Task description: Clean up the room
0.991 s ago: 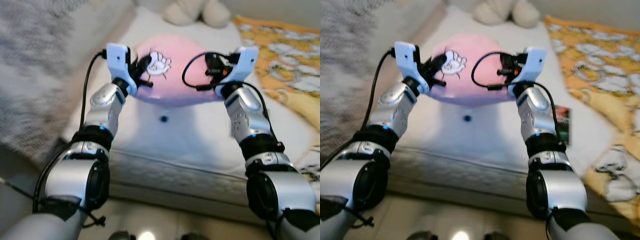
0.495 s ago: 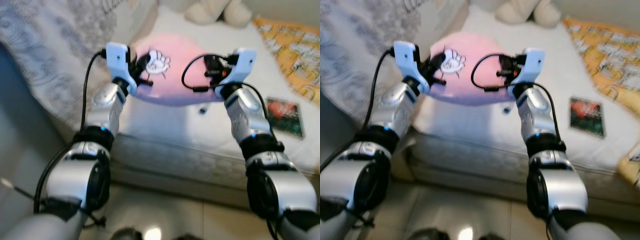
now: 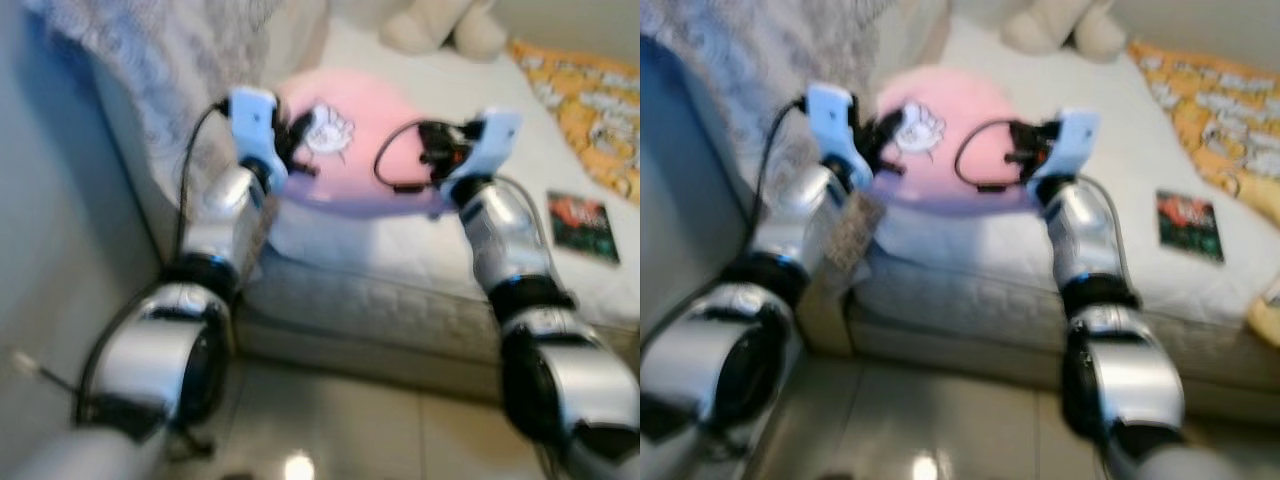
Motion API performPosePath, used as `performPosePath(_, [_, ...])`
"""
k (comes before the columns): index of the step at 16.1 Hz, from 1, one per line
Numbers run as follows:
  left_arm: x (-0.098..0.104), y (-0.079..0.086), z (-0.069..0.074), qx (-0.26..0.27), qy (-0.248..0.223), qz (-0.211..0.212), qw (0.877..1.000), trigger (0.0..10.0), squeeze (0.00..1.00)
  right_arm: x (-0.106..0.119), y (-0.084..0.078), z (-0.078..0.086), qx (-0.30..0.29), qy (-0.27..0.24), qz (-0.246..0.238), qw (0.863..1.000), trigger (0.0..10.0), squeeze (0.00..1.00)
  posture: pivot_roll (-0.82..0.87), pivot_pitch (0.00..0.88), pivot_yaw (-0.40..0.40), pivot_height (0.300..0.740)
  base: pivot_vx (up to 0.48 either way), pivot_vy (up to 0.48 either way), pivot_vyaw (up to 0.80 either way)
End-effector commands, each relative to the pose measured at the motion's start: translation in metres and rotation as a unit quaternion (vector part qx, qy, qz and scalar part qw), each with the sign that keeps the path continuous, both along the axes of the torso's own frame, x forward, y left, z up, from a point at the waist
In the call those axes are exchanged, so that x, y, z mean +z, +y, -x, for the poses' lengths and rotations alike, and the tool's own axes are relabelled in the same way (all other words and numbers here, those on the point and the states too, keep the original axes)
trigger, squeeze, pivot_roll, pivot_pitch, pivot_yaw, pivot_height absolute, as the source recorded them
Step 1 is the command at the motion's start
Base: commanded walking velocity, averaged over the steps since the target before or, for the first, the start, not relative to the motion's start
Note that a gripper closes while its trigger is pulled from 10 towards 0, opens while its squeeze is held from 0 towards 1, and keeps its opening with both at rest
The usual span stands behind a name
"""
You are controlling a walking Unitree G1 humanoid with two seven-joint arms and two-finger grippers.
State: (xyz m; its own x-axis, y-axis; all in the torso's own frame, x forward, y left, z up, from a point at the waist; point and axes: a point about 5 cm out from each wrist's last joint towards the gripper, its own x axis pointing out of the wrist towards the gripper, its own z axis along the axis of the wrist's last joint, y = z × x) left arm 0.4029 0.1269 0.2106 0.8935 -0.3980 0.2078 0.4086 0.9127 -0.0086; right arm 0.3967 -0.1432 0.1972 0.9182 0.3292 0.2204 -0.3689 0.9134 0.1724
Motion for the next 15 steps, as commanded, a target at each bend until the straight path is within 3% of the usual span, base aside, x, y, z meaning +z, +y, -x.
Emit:
performPosePath(1, [0.017,0.008,-0.002,0.029,-0.032,0.016,0.999,0.0,0.0,0.009,-0.029,-0.001,-0.049,-0.017,-0.005,0.999,0.0,0.05,0.0,0.0,-0.069,0.74,0.461,0.0,0.0])
performPosePath(10, [0.016,0.01,-0.002,0.036,-0.031,0.011,0.999,0.0,0.0,0.006,-0.021,-0.002,-0.035,-0.008,-0.001,0.999,0.0,0.05,0.02,0.0,-0.078,0.74,0.479,0.0,0.0])
performPosePath(15, [0.011,0.01,-0.003,0.046,-0.018,0.01,0.999,0.0,0.0,0.004,-0.017,-0.006,-0.025,0.008,0.028,0.999,0.0,0.07,0.03,0.0,-0.089,0.74,0.48,0.0,0.0])
